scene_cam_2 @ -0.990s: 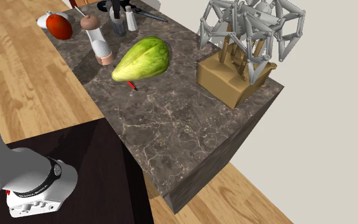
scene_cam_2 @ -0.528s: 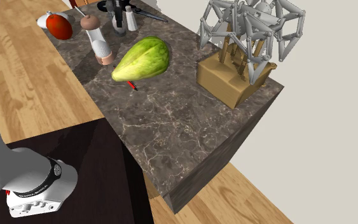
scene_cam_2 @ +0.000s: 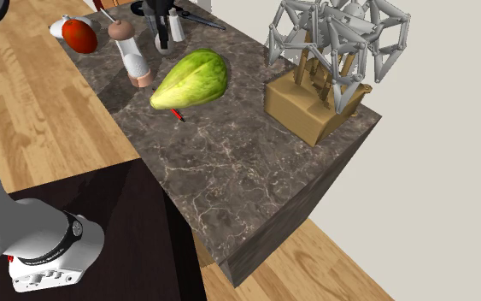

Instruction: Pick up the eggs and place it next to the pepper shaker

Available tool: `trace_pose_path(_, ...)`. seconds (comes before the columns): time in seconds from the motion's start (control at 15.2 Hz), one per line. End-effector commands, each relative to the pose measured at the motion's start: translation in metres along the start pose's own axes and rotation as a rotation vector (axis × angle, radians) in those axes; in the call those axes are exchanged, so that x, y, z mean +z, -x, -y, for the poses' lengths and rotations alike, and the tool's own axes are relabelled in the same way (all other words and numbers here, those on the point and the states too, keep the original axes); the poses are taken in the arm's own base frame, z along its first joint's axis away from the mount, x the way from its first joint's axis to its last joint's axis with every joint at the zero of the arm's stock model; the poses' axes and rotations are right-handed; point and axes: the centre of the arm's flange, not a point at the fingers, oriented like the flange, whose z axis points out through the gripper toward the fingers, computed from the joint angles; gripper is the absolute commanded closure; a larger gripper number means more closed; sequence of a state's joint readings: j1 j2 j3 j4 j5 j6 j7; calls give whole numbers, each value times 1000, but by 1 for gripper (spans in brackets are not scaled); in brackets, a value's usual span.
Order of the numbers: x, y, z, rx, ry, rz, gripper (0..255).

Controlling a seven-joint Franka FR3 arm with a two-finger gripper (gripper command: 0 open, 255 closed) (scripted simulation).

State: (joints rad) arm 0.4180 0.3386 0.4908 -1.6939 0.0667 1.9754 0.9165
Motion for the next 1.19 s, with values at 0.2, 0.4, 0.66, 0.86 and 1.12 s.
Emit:
trace_pose_path(0.2, 15, -3, -2, 0, 0, 0, 255)
trace_pose_path(0.4, 15, -3, -2, 0, 0, 0, 255)
trace_pose_path(0.66, 15, -3, -2, 0, 0, 0, 0)
trace_pose_path(0.86, 15, -3, -2, 0, 0, 0, 0)
trace_pose_path(1.12, -25, -3, -2, 0, 0, 0, 0)
